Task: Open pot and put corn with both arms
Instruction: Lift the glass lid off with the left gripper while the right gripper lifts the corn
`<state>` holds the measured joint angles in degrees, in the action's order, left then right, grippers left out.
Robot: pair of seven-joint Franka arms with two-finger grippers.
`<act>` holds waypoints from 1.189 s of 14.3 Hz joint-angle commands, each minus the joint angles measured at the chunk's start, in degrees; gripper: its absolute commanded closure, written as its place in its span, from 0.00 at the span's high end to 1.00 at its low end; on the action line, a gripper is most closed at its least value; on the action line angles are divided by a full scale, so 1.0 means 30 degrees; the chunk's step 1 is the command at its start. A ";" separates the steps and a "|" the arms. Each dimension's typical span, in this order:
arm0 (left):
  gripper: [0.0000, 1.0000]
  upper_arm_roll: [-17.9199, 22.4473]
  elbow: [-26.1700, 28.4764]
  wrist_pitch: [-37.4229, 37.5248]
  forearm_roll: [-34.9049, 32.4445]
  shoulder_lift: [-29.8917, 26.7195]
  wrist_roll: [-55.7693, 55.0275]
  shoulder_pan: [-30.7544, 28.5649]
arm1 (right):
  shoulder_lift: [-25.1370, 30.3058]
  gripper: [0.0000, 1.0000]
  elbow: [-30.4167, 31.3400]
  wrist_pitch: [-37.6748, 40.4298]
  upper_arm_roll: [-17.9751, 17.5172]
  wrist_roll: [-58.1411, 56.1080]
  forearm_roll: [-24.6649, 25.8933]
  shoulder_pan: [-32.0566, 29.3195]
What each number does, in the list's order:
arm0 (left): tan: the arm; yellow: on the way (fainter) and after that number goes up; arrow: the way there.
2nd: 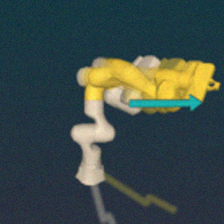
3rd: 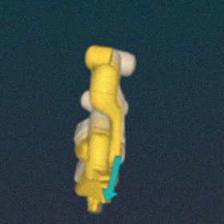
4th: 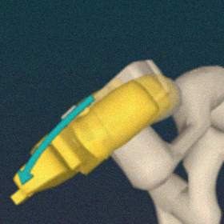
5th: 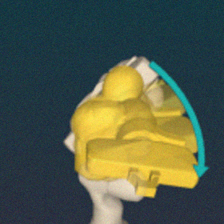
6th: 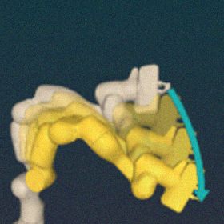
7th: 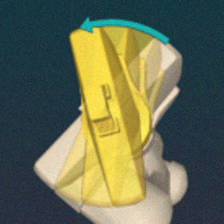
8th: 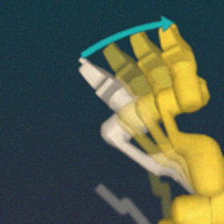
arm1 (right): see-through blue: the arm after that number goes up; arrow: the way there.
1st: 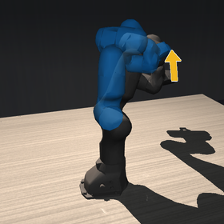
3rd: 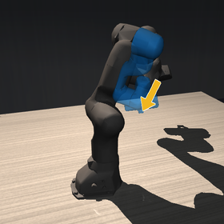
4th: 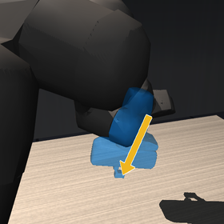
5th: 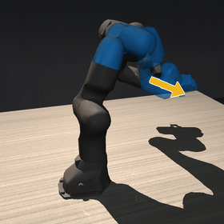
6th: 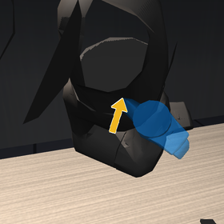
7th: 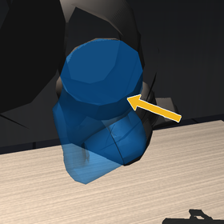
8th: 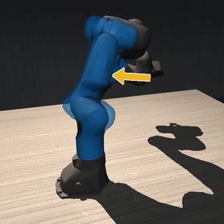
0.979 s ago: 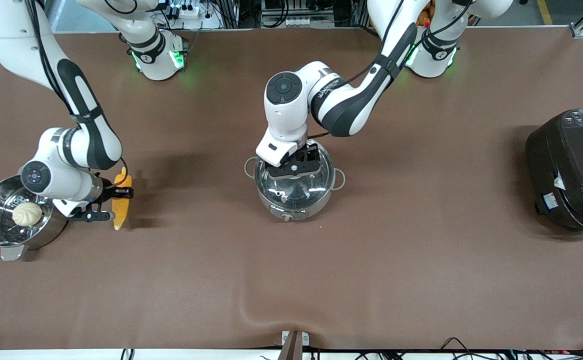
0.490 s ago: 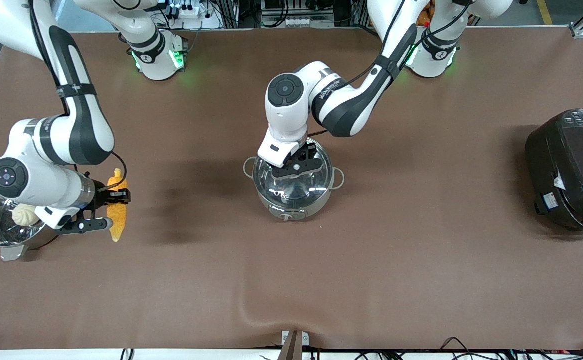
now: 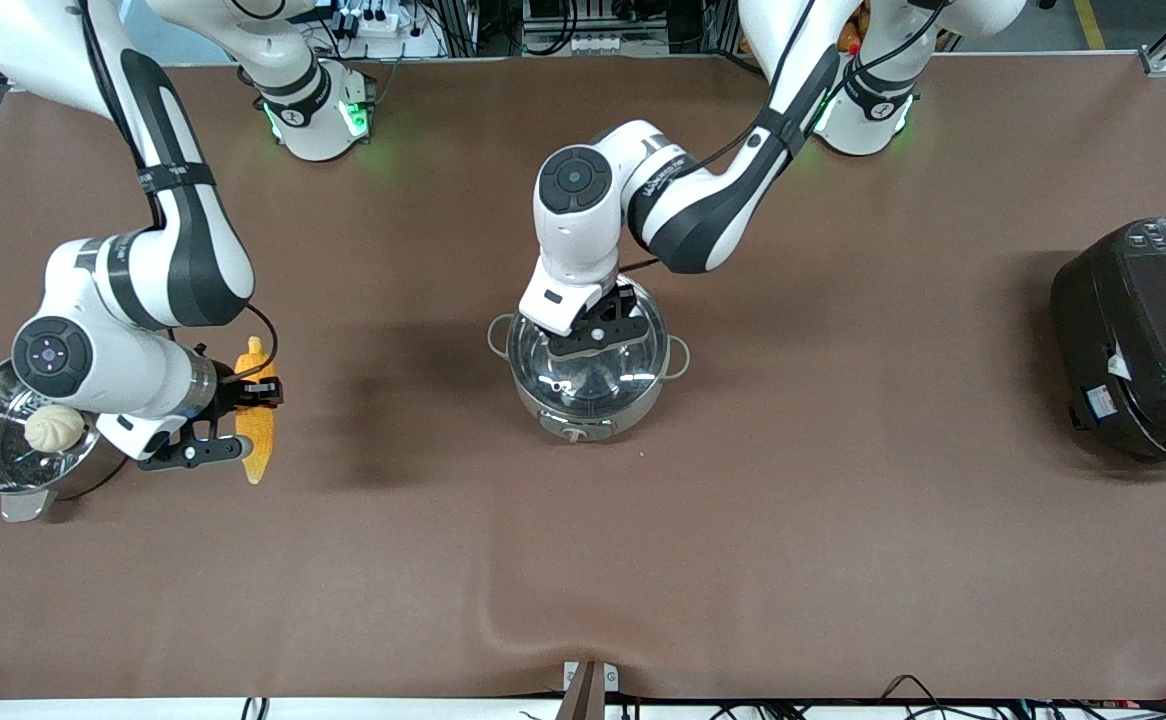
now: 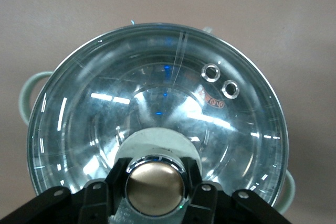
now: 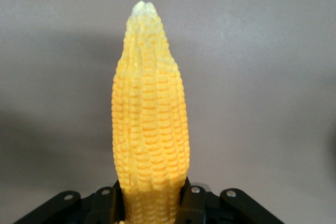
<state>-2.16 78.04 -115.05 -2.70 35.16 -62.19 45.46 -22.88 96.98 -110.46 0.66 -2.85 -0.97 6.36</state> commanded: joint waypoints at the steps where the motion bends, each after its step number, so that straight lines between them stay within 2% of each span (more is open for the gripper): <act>1: 0.00 0.0103 0.0062 0.1724 0.0400 -0.2251 -0.0248 -0.0908 | -0.0167 0.25 -0.1384 0.1570 0.0103 0.0334 -0.0145 0.0400; 6: 0.00 0.0103 0.0091 0.3601 0.0197 -0.4160 0.0276 -0.4624 | 0.0155 0.25 -0.2295 0.2454 0.0074 0.2142 -0.0233 0.2270; 11: 0.00 0.0161 0.0500 0.4132 -0.0039 -0.4074 0.2850 -0.8640 | -0.0311 0.25 -0.3905 0.2249 0.0103 0.7584 -0.0087 0.7303; 14: 0.00 0.0103 0.0909 0.3870 -0.0156 -0.4074 0.5310 -1.1043 | -0.1217 0.25 -0.4317 -0.0055 0.0103 1.2765 -0.0174 1.0410; 17: 0.00 0.0045 0.2368 0.2702 -0.0156 -0.4190 0.6460 -1.2045 | -0.3206 0.25 -0.4843 -0.3135 0.0103 1.5882 -0.0467 1.2610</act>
<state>-1.19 81.33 -104.33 -2.74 24.21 -43.96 10.23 -26.93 86.07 -116.41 0.01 39.91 -1.47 41.01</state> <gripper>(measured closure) 0.498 0.656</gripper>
